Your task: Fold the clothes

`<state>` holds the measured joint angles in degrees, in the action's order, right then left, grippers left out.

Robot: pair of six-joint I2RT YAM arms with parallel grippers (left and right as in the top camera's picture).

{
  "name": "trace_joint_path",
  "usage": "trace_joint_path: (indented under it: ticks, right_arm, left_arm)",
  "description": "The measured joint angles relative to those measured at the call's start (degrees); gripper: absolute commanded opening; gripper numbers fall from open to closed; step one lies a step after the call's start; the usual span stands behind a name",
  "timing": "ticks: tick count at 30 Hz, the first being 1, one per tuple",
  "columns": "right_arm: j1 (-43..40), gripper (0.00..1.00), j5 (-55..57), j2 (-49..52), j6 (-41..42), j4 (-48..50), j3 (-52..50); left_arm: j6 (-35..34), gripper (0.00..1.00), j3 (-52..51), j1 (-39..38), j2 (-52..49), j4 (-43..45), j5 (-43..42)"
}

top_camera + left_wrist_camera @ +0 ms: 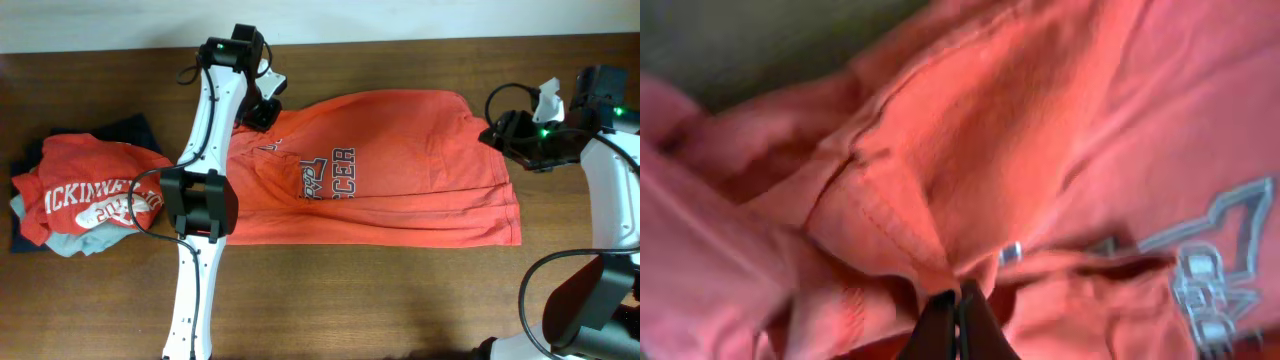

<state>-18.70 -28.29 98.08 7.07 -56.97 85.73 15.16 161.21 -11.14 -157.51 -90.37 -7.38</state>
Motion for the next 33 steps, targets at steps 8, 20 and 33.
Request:
trace_joint_path:
  ticks: [8,20,33]
  right_arm:
    - [0.0,0.64,0.0,0.0,0.0,10.6,0.0]
    - [0.0,0.67,-0.2,6.7,2.0,21.3,0.1]
    - [0.0,0.77,-0.3,7.0,2.1,21.9,0.1]
  left_arm:
    - [-2.0,0.00,1.6,0.0,6.2,-6.2,-7.9]
    - [-9.4,0.02,2.5,-5.8,8.9,-6.3,-16.6]
    - [-18.1,0.49,0.5,-12.2,8.9,-6.3,-7.5]
